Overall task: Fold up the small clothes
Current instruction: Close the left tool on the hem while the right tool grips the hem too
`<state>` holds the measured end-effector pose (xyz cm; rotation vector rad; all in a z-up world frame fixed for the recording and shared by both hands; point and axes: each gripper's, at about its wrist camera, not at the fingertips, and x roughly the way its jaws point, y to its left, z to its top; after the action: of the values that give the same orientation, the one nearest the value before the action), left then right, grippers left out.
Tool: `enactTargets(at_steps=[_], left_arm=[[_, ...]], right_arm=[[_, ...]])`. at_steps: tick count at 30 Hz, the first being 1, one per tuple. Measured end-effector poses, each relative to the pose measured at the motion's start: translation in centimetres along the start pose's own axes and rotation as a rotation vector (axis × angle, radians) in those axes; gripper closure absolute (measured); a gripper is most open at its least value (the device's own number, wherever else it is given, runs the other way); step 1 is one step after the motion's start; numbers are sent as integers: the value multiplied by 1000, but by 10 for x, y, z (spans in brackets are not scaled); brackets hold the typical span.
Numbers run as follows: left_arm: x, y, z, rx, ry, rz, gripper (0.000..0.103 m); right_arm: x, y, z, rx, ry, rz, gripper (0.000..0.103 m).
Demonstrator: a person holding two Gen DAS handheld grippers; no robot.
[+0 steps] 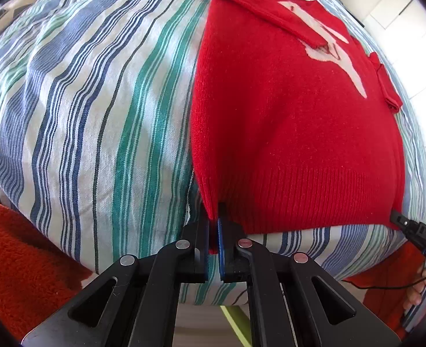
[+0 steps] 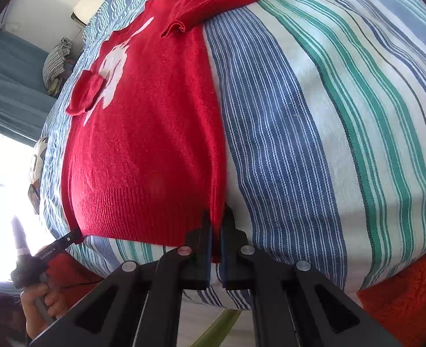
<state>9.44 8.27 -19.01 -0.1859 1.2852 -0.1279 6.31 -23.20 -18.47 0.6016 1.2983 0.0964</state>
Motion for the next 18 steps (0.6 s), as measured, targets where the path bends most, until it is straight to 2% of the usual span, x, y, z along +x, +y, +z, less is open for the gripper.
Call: enactTargets(at_steps=[18], left_arm=[[1, -1, 0, 9, 1, 8, 99]], right_arm=[[-2, -3, -1, 8, -3, 4, 101]])
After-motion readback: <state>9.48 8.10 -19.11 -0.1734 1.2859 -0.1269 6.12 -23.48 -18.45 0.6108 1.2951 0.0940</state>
